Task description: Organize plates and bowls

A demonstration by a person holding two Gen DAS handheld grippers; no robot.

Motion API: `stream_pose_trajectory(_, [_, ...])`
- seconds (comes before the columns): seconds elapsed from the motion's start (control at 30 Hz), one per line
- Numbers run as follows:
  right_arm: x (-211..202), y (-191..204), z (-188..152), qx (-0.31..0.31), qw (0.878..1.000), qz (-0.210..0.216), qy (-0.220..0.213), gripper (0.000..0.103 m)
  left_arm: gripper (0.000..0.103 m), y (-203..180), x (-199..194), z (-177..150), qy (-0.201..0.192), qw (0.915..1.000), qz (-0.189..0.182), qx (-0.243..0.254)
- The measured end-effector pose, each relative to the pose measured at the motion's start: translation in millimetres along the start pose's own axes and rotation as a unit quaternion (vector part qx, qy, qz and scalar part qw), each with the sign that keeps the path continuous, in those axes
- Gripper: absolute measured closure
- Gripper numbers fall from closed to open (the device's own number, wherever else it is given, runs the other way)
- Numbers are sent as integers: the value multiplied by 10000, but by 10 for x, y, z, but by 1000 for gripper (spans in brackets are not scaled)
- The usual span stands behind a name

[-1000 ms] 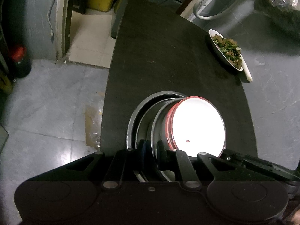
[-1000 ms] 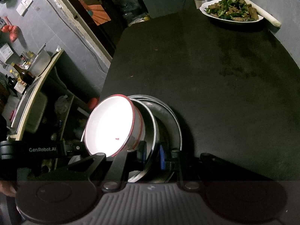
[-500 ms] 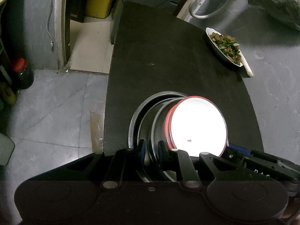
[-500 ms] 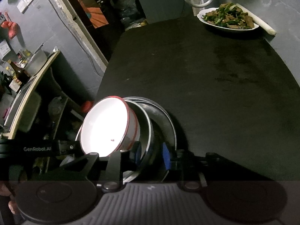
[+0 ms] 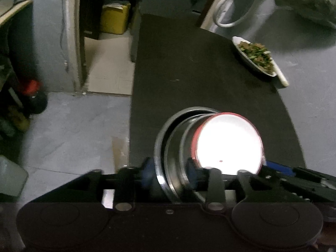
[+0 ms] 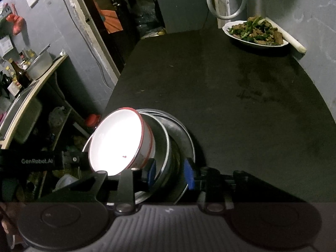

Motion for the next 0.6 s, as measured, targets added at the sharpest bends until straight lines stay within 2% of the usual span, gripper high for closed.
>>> stream_pose_trajectory(0.43, [-48,31,-21,-57,9999,-81,-78,65,42,70,-84,-35,-160,9998,-34,-86])
stream_pose_trajectory(0.6, [-102,40,-36,-80,9997,-193,-120,58,38,72,-112,-56,-201,9998,-25,-77])
Point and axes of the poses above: each gripper's, at about its wrist camera, not at the fingertips, and x roughly the way its jaws point, y to its left, z to its top, the point moved 3 cm from there along x, roughly the way its jaws point, and after that the axes turned 9 degrees about -x, right-handed, at the moved point
